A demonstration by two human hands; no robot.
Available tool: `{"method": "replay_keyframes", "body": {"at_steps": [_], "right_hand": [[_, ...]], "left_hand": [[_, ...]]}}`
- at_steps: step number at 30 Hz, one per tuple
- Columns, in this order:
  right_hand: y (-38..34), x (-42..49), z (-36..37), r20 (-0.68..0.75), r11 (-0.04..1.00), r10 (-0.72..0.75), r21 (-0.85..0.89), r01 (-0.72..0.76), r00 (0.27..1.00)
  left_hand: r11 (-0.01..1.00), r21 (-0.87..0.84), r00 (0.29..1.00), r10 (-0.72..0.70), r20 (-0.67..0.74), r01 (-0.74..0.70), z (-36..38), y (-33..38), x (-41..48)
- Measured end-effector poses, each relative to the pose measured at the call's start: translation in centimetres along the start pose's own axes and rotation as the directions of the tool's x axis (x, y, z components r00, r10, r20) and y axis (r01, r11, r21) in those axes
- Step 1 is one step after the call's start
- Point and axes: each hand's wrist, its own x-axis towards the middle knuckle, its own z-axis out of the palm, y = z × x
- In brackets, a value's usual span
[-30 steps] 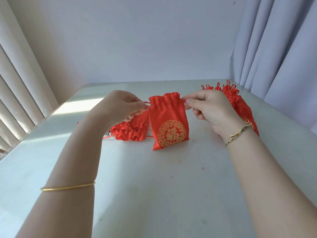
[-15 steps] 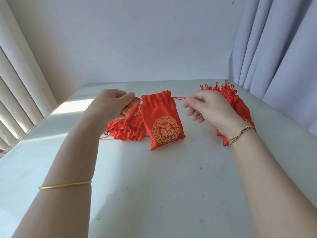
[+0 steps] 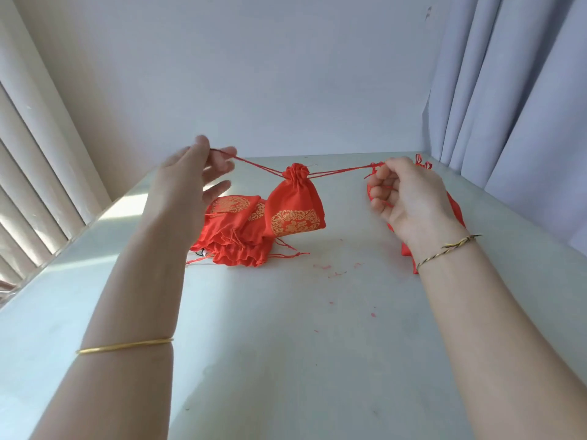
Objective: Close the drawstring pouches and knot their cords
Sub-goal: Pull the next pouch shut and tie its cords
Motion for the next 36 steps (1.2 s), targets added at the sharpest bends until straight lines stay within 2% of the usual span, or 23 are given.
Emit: {"method": "replay_keyframes", "body": {"at_steps": [3,5,8,10,12,17,22,25,31,34,36], "right_hand": [[-1.2,-1.0,0.6,0.097,0.997,-0.077,0.005,0.077,0.992],[-1.8,-2.0,1.4,0.202,0.988,-0.142,-0.035,0.152,0.969],[-2.3,-3.4,2.7,0.346,0.955,-0.229,-0.104,0.279,0.91],[-2.4,-4.1,3.3,0.4,0.917,-0.283,-0.154,0.368,0.872],[-2.5,-4.6,3.7,0.432,0.882,-0.321,-0.188,0.432,0.843],[-2.5,-4.9,4.0,0.447,0.878,-0.321,-0.19,0.44,0.835],[-2.5,-4.4,3.5,0.454,0.954,-0.143,-0.175,0.245,0.879],[-2.1,-4.3,3.4,0.517,0.927,-0.098,-0.263,0.267,0.85],[-1.8,-3.9,3.0,0.521,0.855,-0.208,-0.314,0.413,0.828],[-1.9,-3.6,2.8,0.465,0.834,-0.265,-0.329,0.443,0.844],[-2.1,-3.3,2.6,0.443,0.857,-0.268,-0.296,0.421,0.856]], "left_hand": [[0.977,-0.209,0.976,-0.002,0.216,0.048,1.1,0.9,-0.7],[0.979,-0.196,0.952,0.009,0.305,0.054,2.3,1.2,-1.5],[1.0,-0.002,0.911,0.013,0.413,-0.013,3.7,1.3,-2.7],[0.978,0.179,0.881,0.013,0.473,-0.11,4.0,1.3,-3.1],[0.942,0.285,0.86,0.01,0.51,-0.179,4.2,1.3,-3.4],[0.923,0.312,0.885,0.06,0.462,-0.226,4.5,1.2,-3.3],[0.959,0.229,0.898,0.053,0.436,-0.168,4.3,1.4,-3.1],[0.955,0.218,0.901,0.092,0.423,-0.2,4.2,1.4,-3.1],[0.932,0.181,0.888,0.222,0.403,-0.315,4.1,1.5,-3.0],[0.962,0.145,0.903,0.159,0.4,-0.233,4.0,1.3,-3.0],[0.98,0.117,0.914,0.102,0.394,-0.16,4.0,1.3,-3.0]]}}
